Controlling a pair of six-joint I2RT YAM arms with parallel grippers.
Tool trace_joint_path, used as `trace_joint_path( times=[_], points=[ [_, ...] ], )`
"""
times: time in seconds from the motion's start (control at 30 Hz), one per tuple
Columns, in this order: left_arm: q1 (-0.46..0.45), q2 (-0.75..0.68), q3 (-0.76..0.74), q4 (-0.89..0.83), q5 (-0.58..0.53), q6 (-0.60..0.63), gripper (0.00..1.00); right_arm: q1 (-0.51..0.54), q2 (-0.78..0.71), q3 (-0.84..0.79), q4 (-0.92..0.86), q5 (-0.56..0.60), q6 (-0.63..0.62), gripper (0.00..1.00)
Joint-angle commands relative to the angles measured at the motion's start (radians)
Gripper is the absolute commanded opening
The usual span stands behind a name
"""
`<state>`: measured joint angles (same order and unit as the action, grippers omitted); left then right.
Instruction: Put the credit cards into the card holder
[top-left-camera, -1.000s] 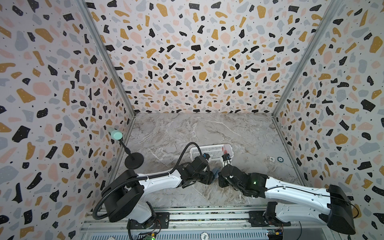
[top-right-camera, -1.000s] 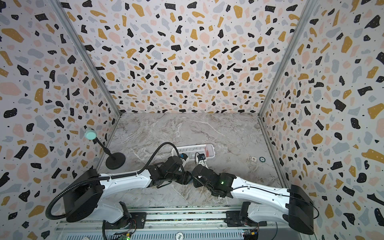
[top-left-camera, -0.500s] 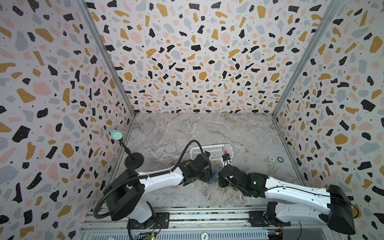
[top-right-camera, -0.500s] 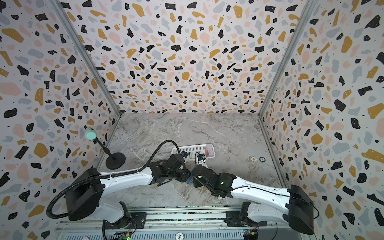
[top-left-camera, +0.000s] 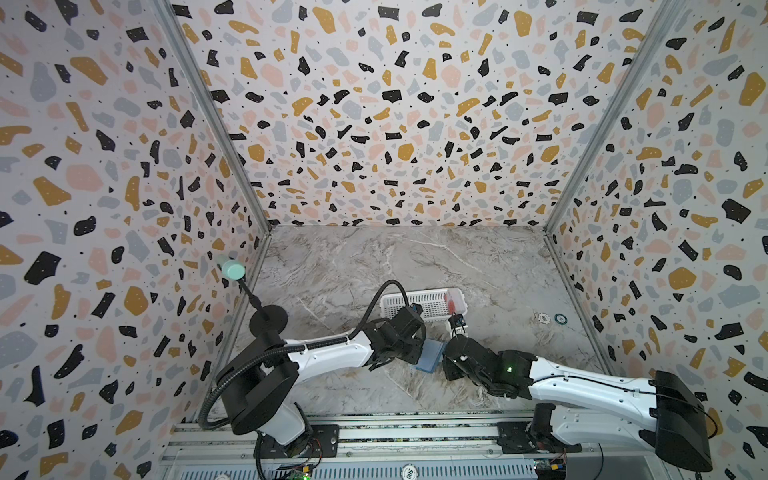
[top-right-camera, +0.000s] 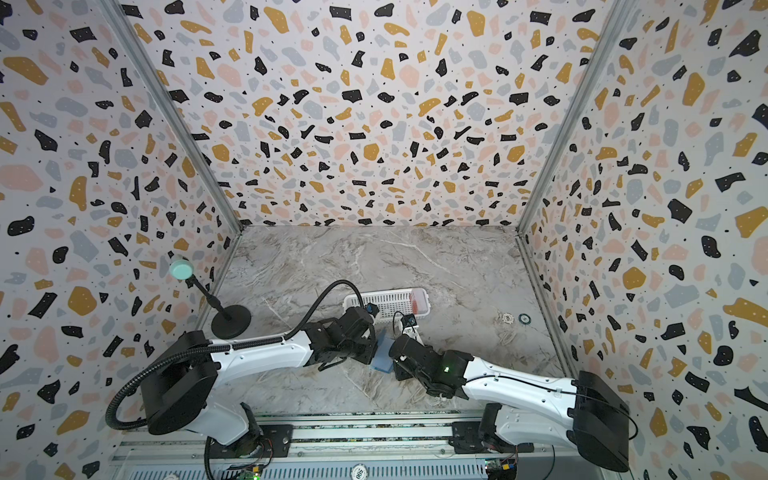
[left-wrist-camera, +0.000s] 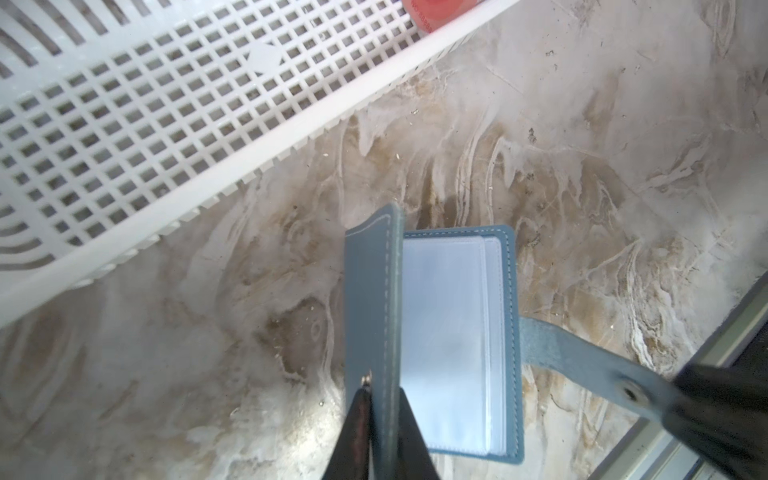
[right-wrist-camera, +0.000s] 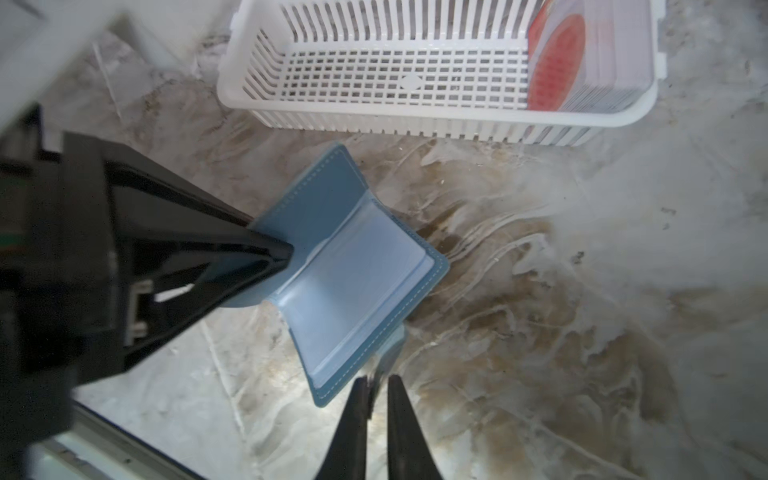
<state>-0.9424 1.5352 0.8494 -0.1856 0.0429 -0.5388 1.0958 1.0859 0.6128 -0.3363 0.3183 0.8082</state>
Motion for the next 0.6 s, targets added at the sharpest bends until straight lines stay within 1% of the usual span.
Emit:
trace_joint_path(
  times=[0.0, 0.07, 0.17, 0.23, 0.3, 0.4, 0.47, 0.53, 0.57],
  points=[
    [0.004, -0.048, -0.046, 0.081, 0.053, -0.138, 0.12, -0.035, -0.064, -0.018, 0.015, -0.034, 0.000, 0.28],
    [0.004, -0.085, -0.107, 0.157, 0.063, -0.231, 0.10, -0.053, -0.095, -0.019, 0.018, -0.052, -0.011, 0.30],
    [0.004, -0.154, -0.202, 0.252, 0.028, -0.337, 0.06, -0.081, -0.131, -0.026, 0.048, -0.090, -0.048, 0.30],
    [0.003, -0.204, -0.269, 0.316, 0.004, -0.421, 0.06, -0.097, -0.135, -0.027, 0.074, -0.122, -0.074, 0.30],
    [0.001, -0.241, -0.324, 0.374, -0.008, -0.475, 0.06, -0.098, -0.125, -0.021, 0.099, -0.147, -0.099, 0.29],
    [-0.017, -0.292, -0.404, 0.501, -0.036, -0.570, 0.06, -0.098, -0.083, 0.012, 0.101, -0.186, -0.113, 0.26],
    [-0.041, -0.319, -0.439, 0.536, -0.065, -0.647, 0.05, -0.096, -0.045, 0.049, 0.080, -0.203, -0.093, 0.24],
    [-0.079, -0.347, -0.462, 0.545, -0.121, -0.704, 0.05, -0.087, -0.014, 0.070, 0.068, -0.205, -0.076, 0.23],
    [-0.092, -0.354, -0.477, 0.567, -0.131, -0.729, 0.05, -0.082, -0.002, 0.075, 0.068, -0.206, -0.067, 0.22]
  ],
)
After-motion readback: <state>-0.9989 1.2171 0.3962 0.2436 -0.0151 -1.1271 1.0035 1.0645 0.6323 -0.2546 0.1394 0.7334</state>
